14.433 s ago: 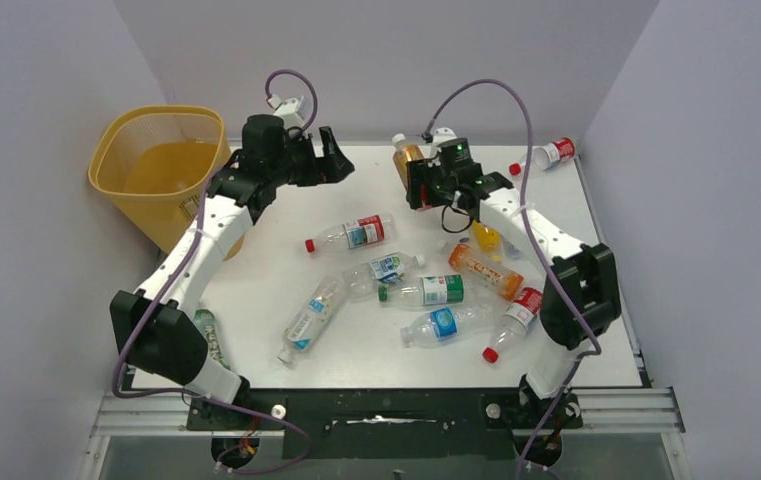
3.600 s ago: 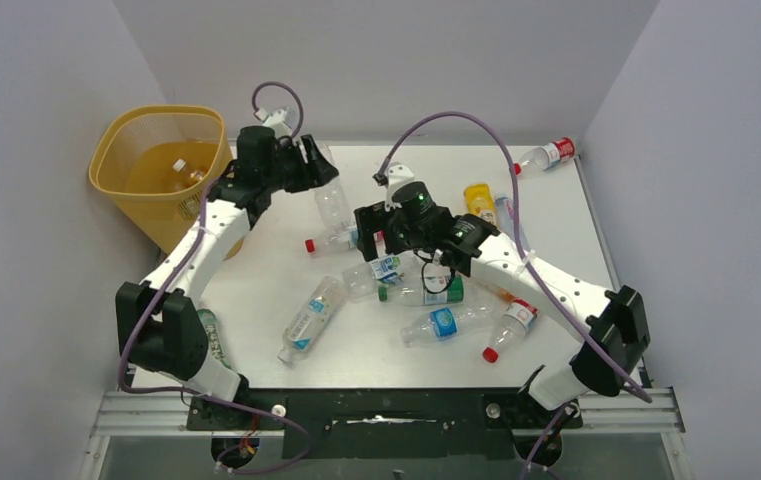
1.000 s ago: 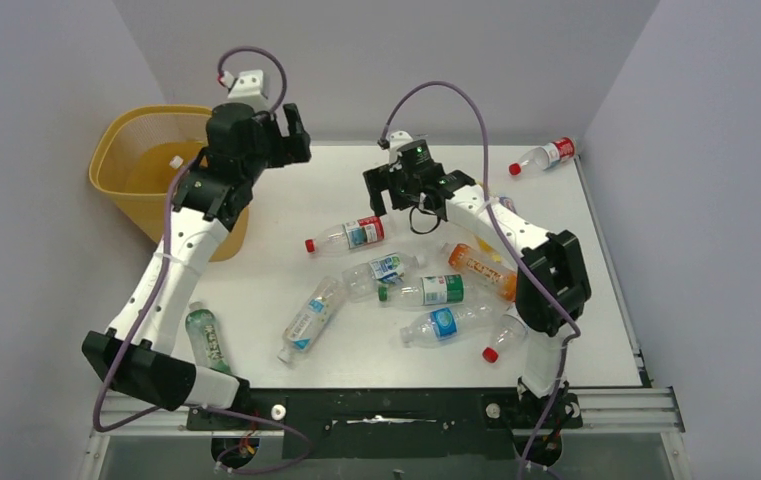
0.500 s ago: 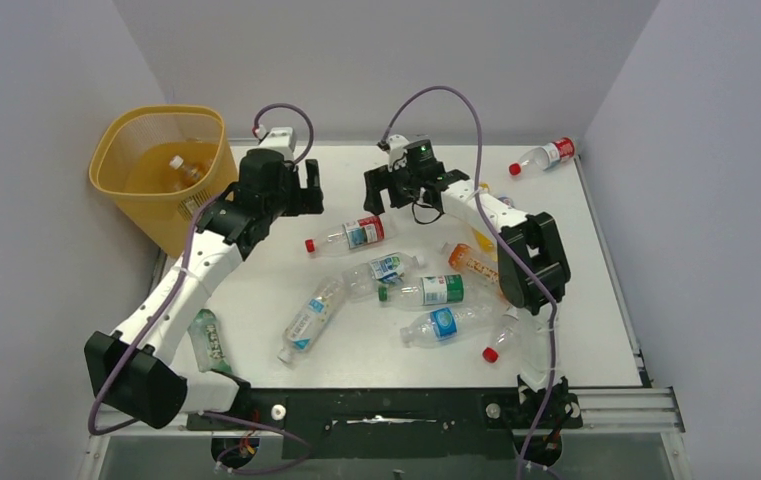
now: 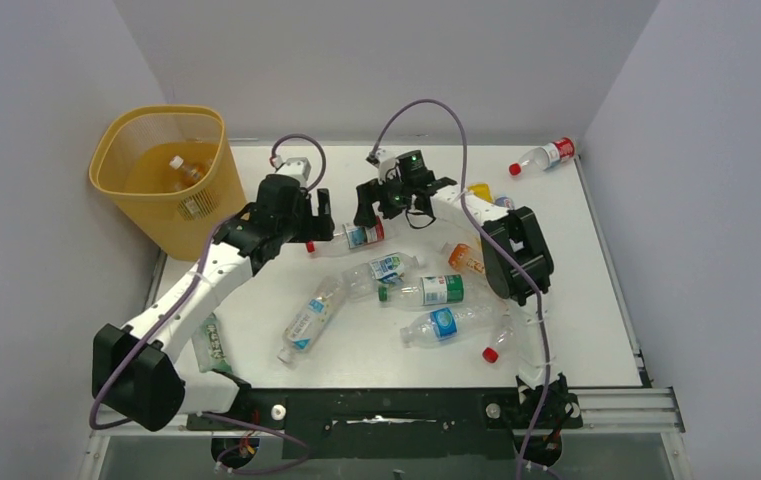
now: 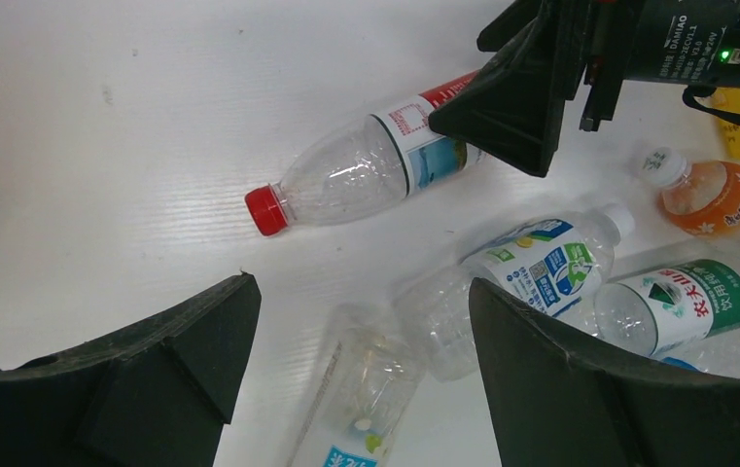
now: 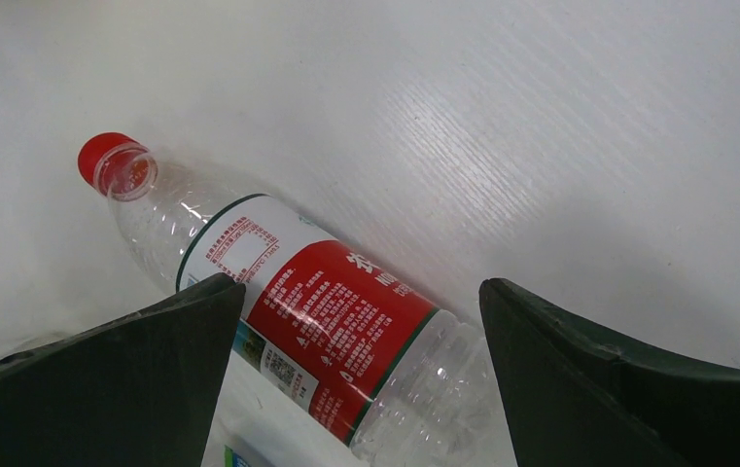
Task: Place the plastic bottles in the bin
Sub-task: Pick up the plastic bottle at the center of the board.
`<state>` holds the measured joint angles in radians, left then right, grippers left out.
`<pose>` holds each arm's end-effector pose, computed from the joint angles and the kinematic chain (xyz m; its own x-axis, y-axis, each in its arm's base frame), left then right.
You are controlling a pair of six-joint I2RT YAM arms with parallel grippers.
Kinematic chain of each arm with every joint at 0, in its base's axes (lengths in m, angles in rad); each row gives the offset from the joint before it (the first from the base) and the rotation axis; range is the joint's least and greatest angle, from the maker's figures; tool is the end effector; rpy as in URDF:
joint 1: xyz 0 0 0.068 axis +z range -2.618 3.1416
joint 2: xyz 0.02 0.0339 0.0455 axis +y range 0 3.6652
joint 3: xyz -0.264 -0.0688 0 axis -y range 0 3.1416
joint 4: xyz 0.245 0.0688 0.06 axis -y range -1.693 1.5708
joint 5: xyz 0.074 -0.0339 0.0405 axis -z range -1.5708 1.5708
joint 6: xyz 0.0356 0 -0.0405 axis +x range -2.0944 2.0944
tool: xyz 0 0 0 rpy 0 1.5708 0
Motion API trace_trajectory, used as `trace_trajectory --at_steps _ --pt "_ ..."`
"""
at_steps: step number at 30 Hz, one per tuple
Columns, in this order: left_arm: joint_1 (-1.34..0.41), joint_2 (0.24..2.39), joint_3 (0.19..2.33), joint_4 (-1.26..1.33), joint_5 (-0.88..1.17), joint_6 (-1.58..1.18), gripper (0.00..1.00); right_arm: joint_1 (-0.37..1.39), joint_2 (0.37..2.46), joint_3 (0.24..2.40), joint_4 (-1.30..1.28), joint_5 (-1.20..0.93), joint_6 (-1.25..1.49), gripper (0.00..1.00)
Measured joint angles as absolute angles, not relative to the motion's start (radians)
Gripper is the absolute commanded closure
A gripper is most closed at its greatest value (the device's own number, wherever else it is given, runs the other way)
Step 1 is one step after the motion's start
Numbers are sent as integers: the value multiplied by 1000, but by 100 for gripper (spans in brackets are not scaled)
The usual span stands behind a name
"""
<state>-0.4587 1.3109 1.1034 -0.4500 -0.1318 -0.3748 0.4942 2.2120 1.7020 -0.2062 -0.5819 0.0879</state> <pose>0.2628 -0.1246 0.3101 -0.6365 -0.0904 -0.7660 0.1211 0.9691 -0.2150 0.4303 0.2540 0.1897 -0.6426 -0.2629 -0.7197 -0.7076 0.5641 0.4257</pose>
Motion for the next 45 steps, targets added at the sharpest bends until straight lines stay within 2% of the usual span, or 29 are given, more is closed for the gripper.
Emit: trace_trajectory --at_steps 19,35,39,45 --pt "-477 1379 1040 -382 -115 -408 24 494 2104 1465 -83 -622 93 2" --pt "-500 1429 1016 -340 -89 -419 38 508 1991 1323 -83 -582 79 0" --pt "-508 1450 1016 -335 -81 -424 39 524 1982 1323 -88 -555 59 7" --pt "-512 1469 1016 -321 -74 -432 39 552 1982 1325 -147 -495 19 7"
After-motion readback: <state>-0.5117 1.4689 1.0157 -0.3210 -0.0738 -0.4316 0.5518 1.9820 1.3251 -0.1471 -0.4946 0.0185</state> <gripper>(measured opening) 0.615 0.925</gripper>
